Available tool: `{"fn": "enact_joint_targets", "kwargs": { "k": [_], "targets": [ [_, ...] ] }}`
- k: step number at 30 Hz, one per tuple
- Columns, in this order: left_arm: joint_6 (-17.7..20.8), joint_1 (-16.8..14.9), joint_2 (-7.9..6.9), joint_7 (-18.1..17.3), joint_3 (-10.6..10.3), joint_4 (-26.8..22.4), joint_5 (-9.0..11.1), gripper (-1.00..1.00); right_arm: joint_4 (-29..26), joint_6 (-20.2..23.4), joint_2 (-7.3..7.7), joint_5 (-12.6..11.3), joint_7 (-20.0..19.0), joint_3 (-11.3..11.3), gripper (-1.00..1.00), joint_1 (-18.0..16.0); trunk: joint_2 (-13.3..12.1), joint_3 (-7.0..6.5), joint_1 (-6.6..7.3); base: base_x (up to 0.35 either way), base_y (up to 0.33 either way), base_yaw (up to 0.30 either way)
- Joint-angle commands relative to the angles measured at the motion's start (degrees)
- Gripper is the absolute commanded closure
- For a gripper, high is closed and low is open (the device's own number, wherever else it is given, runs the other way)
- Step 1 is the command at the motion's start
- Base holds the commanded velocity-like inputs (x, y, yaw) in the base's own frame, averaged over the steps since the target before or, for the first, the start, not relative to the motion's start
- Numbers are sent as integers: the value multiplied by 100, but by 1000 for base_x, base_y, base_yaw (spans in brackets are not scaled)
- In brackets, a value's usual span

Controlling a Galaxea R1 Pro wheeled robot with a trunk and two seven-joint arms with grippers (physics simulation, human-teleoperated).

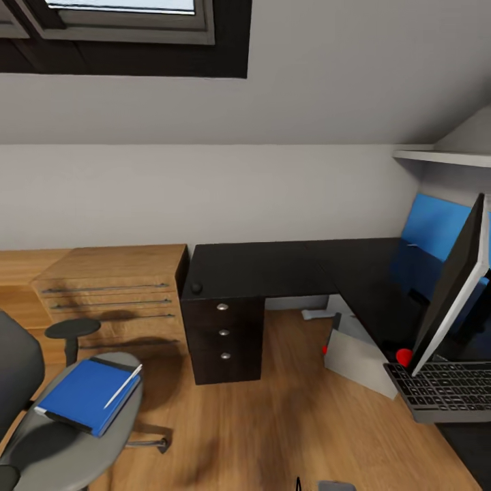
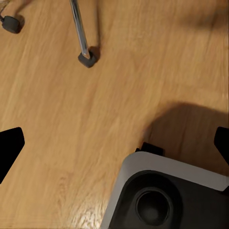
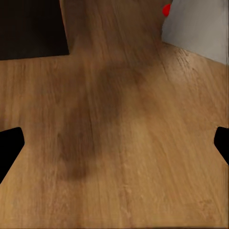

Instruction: In the bedroom, organize the workspace by keeping the computer under the desk, ensuring the monitor is on the desk, placing the keyboard on the desk next to the monitor, placing the mouse on the desk next to the keyboard, moving the folder from the swivel chair onto the desk next to the mouse, stacking the notebook on top of the folder with the pen on top of the notebook, and positioning the swivel chair next to the desk.

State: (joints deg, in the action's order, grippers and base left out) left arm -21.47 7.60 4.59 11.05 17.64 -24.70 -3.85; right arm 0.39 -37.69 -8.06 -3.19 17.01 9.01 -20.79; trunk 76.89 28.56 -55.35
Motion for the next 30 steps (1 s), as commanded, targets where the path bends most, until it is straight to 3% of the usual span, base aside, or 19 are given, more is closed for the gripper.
{"fn": "enact_joint_targets", "kwargs": {
  "k": [1, 16, 30],
  "targets": [
    [-3, 1, 13, 9, 22, -6, -48, -100, 6, -14, -2, -33, 28, 48, -100, -4, 3, 2, 0, 0, 0, -272],
    [67, -4, 187, 30, -8, 214, -45, -100, 5, -17, -1, -33, 31, 48, -100, -4, 3, -41, 0, 0, 0, -276],
    [-106, -83, 165, 25, -6, 129, -51, -100, 5, -18, 13, -33, 31, 48, -100, -4, 3, -81, 0, 0, 0, -277]
  ]
}}
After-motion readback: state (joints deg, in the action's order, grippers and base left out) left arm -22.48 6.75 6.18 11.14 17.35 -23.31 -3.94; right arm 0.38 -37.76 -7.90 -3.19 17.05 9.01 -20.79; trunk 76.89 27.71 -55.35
